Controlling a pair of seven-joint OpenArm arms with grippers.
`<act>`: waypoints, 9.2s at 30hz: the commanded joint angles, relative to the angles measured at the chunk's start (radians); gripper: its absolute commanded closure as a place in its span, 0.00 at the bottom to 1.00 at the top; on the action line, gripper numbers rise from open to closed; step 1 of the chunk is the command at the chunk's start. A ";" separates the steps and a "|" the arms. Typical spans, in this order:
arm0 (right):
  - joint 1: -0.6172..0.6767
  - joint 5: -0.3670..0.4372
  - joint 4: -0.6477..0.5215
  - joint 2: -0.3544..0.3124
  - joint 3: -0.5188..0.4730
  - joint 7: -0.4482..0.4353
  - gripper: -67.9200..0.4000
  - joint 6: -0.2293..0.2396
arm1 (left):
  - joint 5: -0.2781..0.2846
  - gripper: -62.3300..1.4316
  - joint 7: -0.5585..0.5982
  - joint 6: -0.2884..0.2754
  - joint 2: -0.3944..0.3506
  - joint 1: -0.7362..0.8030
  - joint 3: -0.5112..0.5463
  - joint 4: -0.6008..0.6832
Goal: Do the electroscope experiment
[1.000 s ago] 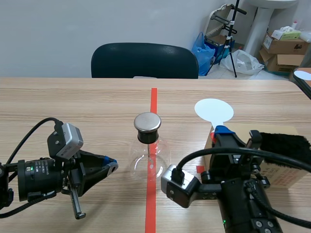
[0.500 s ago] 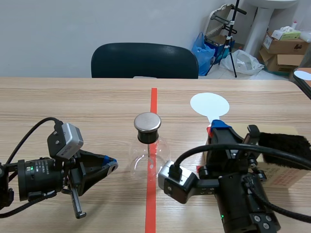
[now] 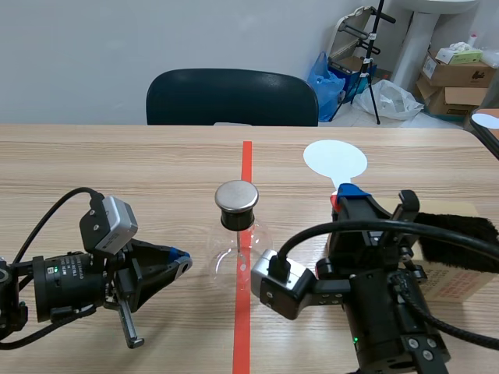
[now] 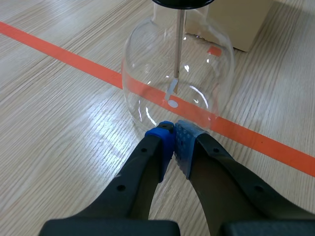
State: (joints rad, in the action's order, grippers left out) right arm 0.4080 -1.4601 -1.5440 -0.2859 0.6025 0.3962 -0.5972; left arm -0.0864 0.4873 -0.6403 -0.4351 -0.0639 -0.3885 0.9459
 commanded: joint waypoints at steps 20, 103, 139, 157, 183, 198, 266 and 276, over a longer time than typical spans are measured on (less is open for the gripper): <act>-0.009 -0.001 -0.019 -0.008 -0.006 0.001 0.98 0.000 | 0.011 0.93 0.014 0.003 0.002 -0.005 0.005 0.009; -0.009 -0.001 -0.019 -0.007 -0.006 0.024 0.98 0.000 | 0.011 0.93 0.014 0.026 0.005 -0.006 0.005 0.003; -0.009 -0.001 -0.019 -0.007 -0.006 -0.340 0.98 0.000 | 0.011 0.93 0.014 0.026 0.005 -0.006 0.005 0.003; -0.009 -0.001 -0.019 -0.007 -0.006 -0.447 0.98 0.000 | 0.011 0.93 0.014 0.026 0.005 -0.006 0.005 0.003; -0.009 -0.001 -0.019 -0.007 -0.007 -0.448 0.98 0.018 | 0.011 0.93 0.014 0.025 0.005 -0.006 0.005 0.003; -0.009 -0.001 -0.019 -0.007 -0.008 -0.435 0.98 0.015 | 0.011 0.93 0.014 0.025 0.005 -0.006 0.005 0.003; -0.012 -0.001 -0.019 -0.005 -0.008 -0.425 0.98 0.045 | 0.011 0.93 0.014 0.025 0.005 -0.006 0.005 0.003; -0.012 -0.001 -0.019 -0.005 -0.008 -0.467 0.98 0.045 | 0.011 0.93 0.014 0.025 0.005 -0.006 0.005 0.003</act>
State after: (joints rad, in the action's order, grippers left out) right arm 0.4080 -1.4601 -1.5440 -0.2855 0.6022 -0.0708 -0.5381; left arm -0.0864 0.4873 -0.6136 -0.4347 -0.0639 -0.3885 0.9440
